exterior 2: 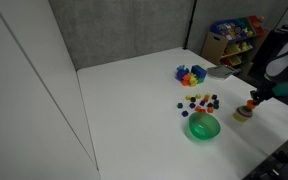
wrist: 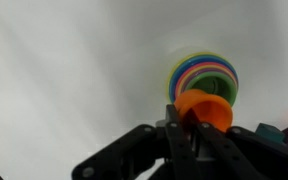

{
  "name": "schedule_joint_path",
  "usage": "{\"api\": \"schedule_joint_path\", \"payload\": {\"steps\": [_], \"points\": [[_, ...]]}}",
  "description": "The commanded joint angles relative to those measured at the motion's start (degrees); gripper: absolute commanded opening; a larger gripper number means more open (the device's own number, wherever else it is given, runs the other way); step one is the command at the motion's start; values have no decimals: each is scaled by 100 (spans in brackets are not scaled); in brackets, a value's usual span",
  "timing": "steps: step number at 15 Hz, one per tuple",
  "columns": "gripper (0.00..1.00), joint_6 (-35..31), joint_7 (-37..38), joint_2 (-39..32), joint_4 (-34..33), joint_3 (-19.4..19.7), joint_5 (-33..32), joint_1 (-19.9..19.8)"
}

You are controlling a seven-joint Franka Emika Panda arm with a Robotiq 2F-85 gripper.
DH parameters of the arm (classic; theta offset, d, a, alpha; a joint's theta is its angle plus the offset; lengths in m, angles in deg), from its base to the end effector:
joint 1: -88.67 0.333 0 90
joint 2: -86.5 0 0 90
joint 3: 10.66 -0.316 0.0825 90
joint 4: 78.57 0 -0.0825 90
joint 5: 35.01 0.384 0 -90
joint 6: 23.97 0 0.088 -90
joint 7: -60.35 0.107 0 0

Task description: Pick up the orange bowl and stack it into the stacked bowls on the right

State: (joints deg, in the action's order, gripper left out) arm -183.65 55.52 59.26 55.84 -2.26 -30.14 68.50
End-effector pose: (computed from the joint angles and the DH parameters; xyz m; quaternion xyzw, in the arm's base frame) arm 0.4368 -0.2485 0.1306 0.9711 -0.2373 -0.0185 0.0147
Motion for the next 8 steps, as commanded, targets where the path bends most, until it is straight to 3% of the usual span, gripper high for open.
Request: {"api": "schedule_joint_path", "payload": {"steps": [1, 8], "points": [[4, 202, -505, -61, -171, -336, 391, -424], [4, 126, -1072, -35, -105, -687, 781, -776]]}}
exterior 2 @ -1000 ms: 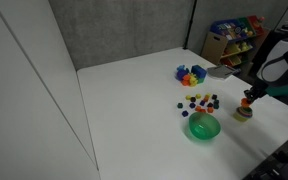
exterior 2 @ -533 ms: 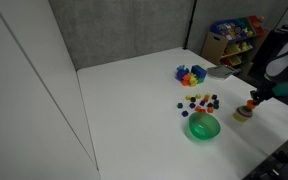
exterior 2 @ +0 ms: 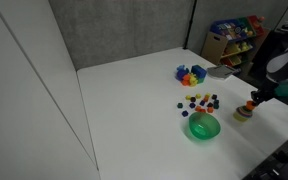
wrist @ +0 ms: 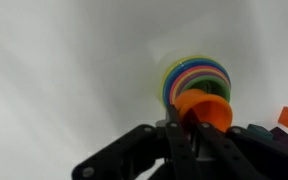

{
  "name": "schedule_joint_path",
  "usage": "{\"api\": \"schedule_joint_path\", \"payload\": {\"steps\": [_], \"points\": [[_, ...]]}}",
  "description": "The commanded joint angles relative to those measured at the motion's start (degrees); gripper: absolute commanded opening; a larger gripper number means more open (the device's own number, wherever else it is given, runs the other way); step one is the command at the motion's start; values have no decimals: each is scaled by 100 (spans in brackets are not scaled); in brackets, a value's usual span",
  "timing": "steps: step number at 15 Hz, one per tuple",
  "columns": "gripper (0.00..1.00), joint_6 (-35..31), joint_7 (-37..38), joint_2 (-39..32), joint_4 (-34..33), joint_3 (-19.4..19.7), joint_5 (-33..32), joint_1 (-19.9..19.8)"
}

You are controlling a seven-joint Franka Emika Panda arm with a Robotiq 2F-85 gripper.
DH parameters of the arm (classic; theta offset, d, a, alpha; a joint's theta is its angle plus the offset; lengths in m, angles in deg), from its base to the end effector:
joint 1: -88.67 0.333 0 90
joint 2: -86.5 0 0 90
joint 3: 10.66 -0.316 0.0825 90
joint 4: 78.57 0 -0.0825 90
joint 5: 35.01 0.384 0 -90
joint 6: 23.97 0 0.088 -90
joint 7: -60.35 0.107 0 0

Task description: Pick up the orange bowl and stack it into the stacked bowls on the right

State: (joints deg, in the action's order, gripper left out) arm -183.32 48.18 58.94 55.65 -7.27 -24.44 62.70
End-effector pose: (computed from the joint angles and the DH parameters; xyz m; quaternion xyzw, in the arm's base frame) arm 0.4312 -0.2546 0.1258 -0.9724 0.2317 0.0123 0.0228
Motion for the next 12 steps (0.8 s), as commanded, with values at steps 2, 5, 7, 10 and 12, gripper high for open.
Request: {"api": "schedule_joint_path", "payload": {"steps": [2, 5, 7, 10, 12], "points": [[4, 81, -429, -10, -79, -224, 241, -227], [4, 38, -553, -43, -71, -294, 289, -289], [4, 57, -629, -62, -74, -339, 322, -328], [12, 29, -716, -93, -67, -391, 338, -385], [37, 22, -784, -99, -62, -441, 353, -440]]}}
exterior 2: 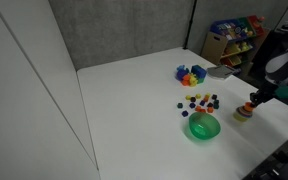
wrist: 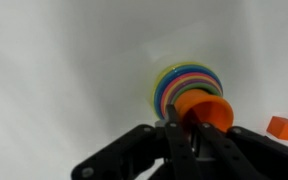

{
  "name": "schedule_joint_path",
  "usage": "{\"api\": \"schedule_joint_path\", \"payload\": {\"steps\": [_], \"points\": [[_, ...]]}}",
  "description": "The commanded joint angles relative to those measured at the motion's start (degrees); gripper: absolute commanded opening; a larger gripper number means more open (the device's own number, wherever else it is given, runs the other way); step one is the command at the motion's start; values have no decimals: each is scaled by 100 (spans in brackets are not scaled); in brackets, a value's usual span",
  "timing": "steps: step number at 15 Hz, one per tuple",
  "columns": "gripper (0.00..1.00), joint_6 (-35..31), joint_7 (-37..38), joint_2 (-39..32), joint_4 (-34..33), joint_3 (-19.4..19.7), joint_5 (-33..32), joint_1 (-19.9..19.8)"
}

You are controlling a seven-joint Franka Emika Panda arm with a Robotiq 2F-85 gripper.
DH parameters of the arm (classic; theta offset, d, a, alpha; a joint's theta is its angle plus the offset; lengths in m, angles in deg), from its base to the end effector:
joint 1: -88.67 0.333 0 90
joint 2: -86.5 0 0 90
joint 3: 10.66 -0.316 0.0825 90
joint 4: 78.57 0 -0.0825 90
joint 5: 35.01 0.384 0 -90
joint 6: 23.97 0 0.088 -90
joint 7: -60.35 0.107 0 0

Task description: Pick up the orange bowl and stack it into the stacked bowls on the right

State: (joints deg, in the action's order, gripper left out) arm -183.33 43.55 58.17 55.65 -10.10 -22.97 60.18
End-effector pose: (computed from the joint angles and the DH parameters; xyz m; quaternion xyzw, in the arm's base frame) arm 0.4301 -0.2500 0.1184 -0.9780 0.2041 0.0129 0.0401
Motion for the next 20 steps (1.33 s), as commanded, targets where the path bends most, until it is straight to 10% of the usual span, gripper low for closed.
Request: {"api": "schedule_joint_path", "payload": {"steps": [1, 9, 20], "points": [[39, 28, -361, -8, -54, -181, 215, -215], [99, 52, -734, 221, 114, -420, 318, -397], [100, 365, 1060, 1039, 486, 536, -972, 1813]]}}
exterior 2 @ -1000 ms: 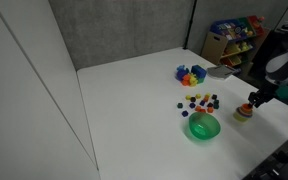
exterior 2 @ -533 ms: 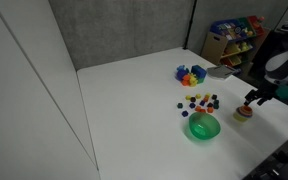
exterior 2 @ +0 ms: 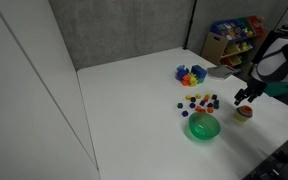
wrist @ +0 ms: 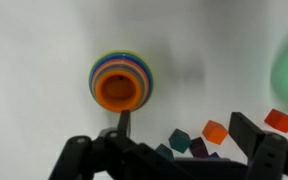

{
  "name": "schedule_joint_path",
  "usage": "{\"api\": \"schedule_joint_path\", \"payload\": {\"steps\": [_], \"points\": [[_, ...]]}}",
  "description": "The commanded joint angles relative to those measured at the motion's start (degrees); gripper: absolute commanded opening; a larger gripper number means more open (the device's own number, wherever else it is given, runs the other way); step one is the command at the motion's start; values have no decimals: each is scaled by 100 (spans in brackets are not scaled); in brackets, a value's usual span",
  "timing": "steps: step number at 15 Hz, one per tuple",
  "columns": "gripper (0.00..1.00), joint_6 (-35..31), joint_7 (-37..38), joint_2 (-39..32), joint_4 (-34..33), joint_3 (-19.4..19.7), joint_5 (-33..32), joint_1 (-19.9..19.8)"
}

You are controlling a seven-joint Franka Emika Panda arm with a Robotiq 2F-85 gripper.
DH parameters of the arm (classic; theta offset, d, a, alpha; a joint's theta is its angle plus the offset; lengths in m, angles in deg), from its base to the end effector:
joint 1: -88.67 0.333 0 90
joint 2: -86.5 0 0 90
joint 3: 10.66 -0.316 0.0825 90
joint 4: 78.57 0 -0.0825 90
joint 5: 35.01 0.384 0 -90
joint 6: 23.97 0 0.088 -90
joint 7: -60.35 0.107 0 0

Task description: Pick up the orange bowl and stack it into the stacked bowls on the right

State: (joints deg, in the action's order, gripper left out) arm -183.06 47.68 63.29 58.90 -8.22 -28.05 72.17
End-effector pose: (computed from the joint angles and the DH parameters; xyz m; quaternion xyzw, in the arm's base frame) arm 0.4613 -0.1655 0.1466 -0.9938 0.1099 0.0093 0.0156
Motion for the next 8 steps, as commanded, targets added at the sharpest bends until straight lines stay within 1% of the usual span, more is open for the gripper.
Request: {"api": "schedule_joint_path", "payload": {"steps": [1, 4, 6, 8], "points": [[100, 477, 849, 659, 143, 415, -611, 802], [100, 1155, 1181, 1139, 47, 481, -955, 1111], [100, 1702, 1182, 1498, -4, 430, -1025, 1150], [100, 2352, 992, 1888, -45, 375, -1012, 1126]]}}
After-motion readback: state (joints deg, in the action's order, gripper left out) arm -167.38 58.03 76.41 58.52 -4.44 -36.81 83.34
